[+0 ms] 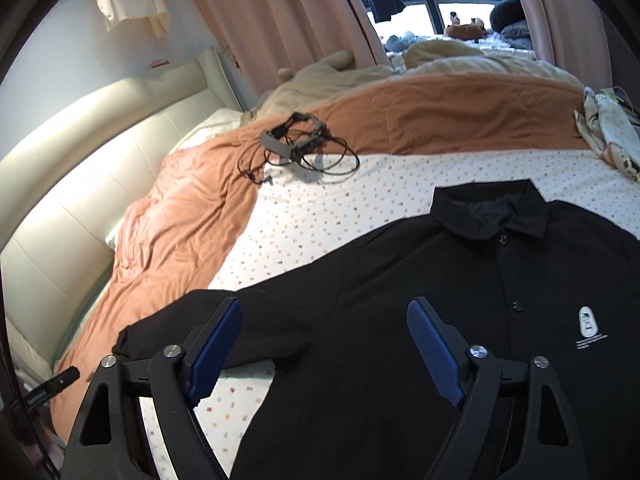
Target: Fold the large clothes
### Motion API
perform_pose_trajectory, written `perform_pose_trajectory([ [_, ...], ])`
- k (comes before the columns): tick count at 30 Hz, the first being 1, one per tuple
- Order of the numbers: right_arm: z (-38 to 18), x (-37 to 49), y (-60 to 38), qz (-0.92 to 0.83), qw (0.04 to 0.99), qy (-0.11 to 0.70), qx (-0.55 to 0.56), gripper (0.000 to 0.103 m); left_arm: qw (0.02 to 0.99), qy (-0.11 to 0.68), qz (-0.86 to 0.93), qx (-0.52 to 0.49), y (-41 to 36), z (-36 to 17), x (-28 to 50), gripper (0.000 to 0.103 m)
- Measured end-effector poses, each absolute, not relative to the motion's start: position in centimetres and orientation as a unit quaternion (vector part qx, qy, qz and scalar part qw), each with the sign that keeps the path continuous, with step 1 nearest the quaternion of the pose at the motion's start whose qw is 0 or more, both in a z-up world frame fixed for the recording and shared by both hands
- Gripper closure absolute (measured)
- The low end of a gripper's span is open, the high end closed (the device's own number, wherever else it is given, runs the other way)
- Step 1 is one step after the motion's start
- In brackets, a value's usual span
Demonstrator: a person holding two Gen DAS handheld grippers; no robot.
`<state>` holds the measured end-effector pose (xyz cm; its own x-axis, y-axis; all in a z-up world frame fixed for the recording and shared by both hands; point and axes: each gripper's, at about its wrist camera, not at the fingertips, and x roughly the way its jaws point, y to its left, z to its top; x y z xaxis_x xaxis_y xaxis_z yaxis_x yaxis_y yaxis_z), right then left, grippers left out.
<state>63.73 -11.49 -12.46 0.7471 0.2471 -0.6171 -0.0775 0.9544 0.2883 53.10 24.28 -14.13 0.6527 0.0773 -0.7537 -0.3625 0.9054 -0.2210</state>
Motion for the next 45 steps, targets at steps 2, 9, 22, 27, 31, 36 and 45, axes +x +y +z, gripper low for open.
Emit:
perform_pose_trajectory([
  [2, -13.6, 65.0, -11.2, 0.090, 0.920, 0.359, 0.128, 0.029, 0.879, 0.412, 0.132, -0.199, 25.3, -15.7, 54.4, 0.049],
  [9, -17.1, 68.4, -10.3, 0.106, 0.907, 0.381, 0.147, 0.043, 0.845, 0.455, 0.151, -0.236, 27.9, -20.5, 58.1, 0.049],
  [22, -24.1, 72.4, -9.6, 0.180, 0.844, 0.430, 0.265, 0.088, 0.830, 0.467, 0.207, -0.223, 29.9, -23.8, 61.1, 0.072],
  [27, -27.2, 72.8, -9.3, 0.182, 0.820, 0.463, 0.284, 0.095, 0.840, 0.455, 0.209, -0.208, 30.0, -22.5, 61.3, 0.100],
  [31, -26.5, 72.5, -10.9, 0.184, 0.806, 0.468, 0.311, 0.095, 0.860, 0.426, 0.200, -0.196, 29.1, -19.1, 61.3, 0.101],
  [36, -23.8, 71.2, -13.3, 0.159, 0.822, 0.452, 0.308, 0.094, 0.886, 0.390, 0.170, -0.184, 26.7, -13.1, 61.6, 0.101],
  [45, -18.7, 67.8, -18.5, 0.119, 0.854, 0.413, 0.292, 0.059, 0.928, 0.331, 0.111, -0.130, 17.7, -1.7, 62.2, 0.101],
])
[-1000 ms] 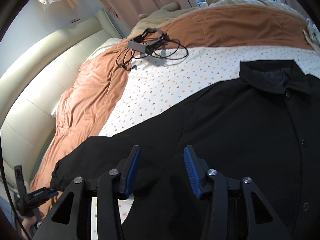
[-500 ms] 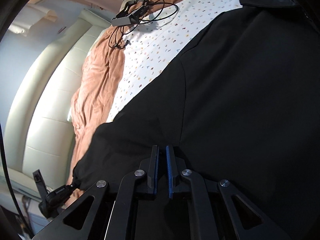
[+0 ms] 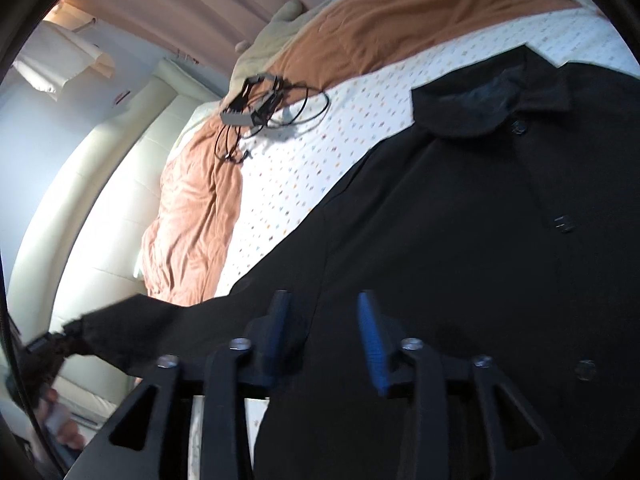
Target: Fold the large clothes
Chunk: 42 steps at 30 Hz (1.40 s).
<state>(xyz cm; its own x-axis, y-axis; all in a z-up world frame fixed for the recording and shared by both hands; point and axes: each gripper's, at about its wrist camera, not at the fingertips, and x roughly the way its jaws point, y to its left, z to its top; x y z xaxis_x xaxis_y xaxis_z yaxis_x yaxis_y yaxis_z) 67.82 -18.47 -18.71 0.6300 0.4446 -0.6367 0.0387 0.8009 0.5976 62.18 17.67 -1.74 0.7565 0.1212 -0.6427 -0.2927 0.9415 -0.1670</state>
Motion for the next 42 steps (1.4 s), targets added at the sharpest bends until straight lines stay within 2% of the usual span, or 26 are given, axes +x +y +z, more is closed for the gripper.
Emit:
perform_pose_trajectory([
  [9, -14.8, 63.3, -23.3, 0.104, 0.867, 0.386, 0.299, 0.057, 0.949, 0.301, 0.044, -0.077, 6.2, 5.1, 62.2, 0.101],
  [11, -14.2, 61.8, -24.6, 0.095, 0.877, 0.368, 0.293, 0.051, 0.952, 0.298, 0.030, -0.064, 3.8, 5.9, 62.1, 0.101],
  [12, -14.1, 61.2, -25.4, 0.086, 0.881, 0.363, 0.291, 0.042, 0.953, 0.297, 0.023, -0.059, 2.7, 6.0, 62.1, 0.101],
  [20, -14.5, 58.2, -31.9, 0.027, 0.878, 0.345, 0.332, 0.041, 0.952, 0.303, -0.028, -0.030, -6.0, 6.8, 62.7, 0.101],
  [31, -14.2, 56.3, -38.8, -0.011, 0.859, 0.302, 0.413, 0.041, 0.934, 0.339, -0.110, -0.009, -15.7, 3.8, 64.8, 0.101],
  [42, -18.2, 55.7, -43.2, -0.066, 0.811, 0.316, 0.487, 0.041, 0.894, 0.411, -0.174, -0.046, -22.2, -5.4, 67.4, 0.101],
])
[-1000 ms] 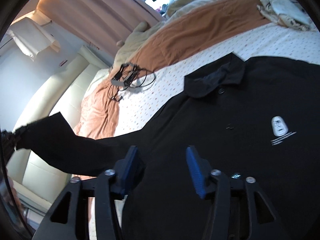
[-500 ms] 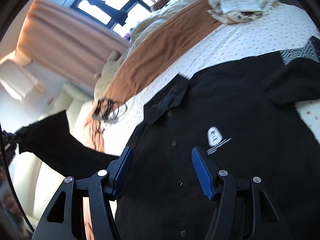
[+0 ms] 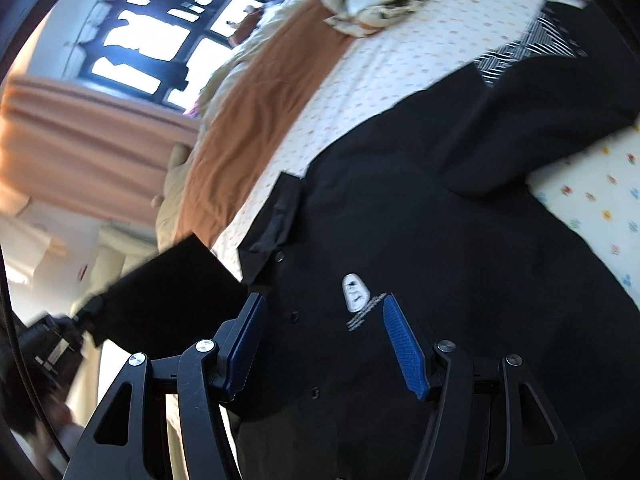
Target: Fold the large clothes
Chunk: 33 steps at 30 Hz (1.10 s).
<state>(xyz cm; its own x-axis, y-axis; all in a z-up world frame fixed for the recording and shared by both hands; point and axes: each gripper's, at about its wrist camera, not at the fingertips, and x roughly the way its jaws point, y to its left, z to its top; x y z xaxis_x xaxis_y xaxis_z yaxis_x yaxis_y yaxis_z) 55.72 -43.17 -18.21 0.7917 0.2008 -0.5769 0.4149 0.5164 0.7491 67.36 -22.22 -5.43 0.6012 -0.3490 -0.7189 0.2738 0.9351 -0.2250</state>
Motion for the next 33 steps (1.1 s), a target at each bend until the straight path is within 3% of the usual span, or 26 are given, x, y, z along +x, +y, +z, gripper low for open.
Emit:
perform_pose_trajectory([
  [3, -18.6, 55.2, -44.1, -0.088, 0.804, 0.310, 0.500, 0.041, 0.879, 0.428, -0.201, -0.057, -23.4, -7.9, 67.1, 0.097],
  [5, -18.7, 54.8, -44.6, -0.096, 0.800, 0.302, 0.510, 0.041, 0.860, 0.452, -0.224, -0.079, -24.1, -9.8, 67.0, 0.082],
  [7, -18.8, 54.6, -44.8, -0.102, 0.796, 0.295, 0.518, 0.041, 0.845, 0.463, -0.242, -0.113, -23.8, -11.3, 66.8, 0.024],
  [9, -18.6, 54.4, -44.8, -0.103, 0.797, 0.291, 0.520, 0.041, 0.853, 0.440, -0.239, -0.148, -22.8, -12.4, 66.0, 0.000],
  [20, -17.2, 56.6, -41.9, -0.076, 0.826, 0.312, 0.464, 0.041, 0.882, 0.404, -0.143, -0.195, -15.3, -14.0, 61.4, 0.000],
  [33, -16.3, 60.2, -32.0, -0.007, 0.880, 0.376, 0.291, 0.041, 0.890, 0.382, -0.033, -0.246, -1.8, -14.2, 60.4, 0.001],
])
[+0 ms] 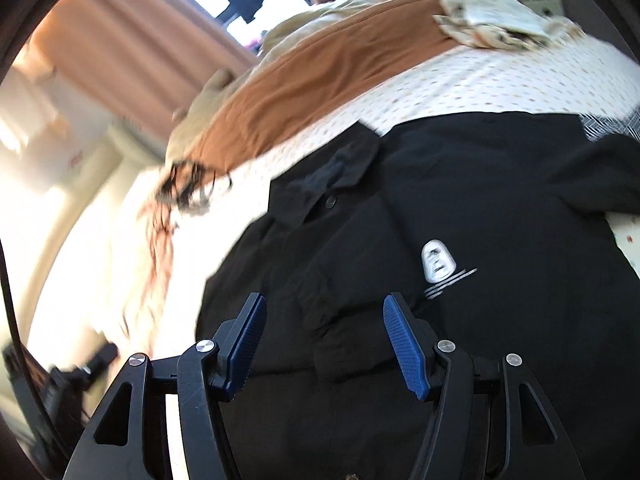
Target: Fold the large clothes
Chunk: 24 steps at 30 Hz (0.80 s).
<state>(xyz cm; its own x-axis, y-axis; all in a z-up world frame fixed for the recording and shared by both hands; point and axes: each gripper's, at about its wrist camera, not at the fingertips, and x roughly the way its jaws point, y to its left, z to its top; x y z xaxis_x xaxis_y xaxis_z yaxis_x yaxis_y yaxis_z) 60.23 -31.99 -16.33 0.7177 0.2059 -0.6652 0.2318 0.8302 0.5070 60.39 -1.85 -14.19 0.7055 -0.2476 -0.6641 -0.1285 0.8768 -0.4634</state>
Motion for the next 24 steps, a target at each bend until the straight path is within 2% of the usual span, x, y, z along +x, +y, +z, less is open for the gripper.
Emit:
perform_pose_trajectory([
  [5, -17.7, 61.3, -28.8, -0.007, 0.882, 0.415, 0.223, 0.041, 0.888, 0.372, -0.025, -0.269, 1.8, -14.2, 60.2, 0.001],
  [15, -22.1, 62.9, -26.2, -0.038, 0.857, 0.493, 0.142, 0.042, 0.894, 0.390, -0.033, -0.219, 4.1, -15.2, 60.1, 0.003],
  [17, -22.4, 62.9, -26.3, -0.057, 0.859, 0.492, 0.129, 0.059, 0.893, 0.391, -0.035, -0.221, 4.4, -15.3, 59.9, 0.003],
  [18, -22.5, 62.9, -26.3, -0.057, 0.860, 0.492, 0.124, 0.060, 0.892, 0.391, -0.038, -0.223, 4.4, -15.3, 59.8, 0.002],
  [20, -22.1, 62.5, -26.5, -0.043, 0.864, 0.486, 0.127, 0.071, 0.892, 0.389, -0.039, -0.226, 4.5, -15.1, 59.7, 0.002],
  [24, -19.9, 61.4, -28.3, -0.055, 0.880, 0.450, 0.142, 0.075, 0.893, 0.385, -0.043, -0.228, 4.3, -14.8, 59.5, 0.002],
])
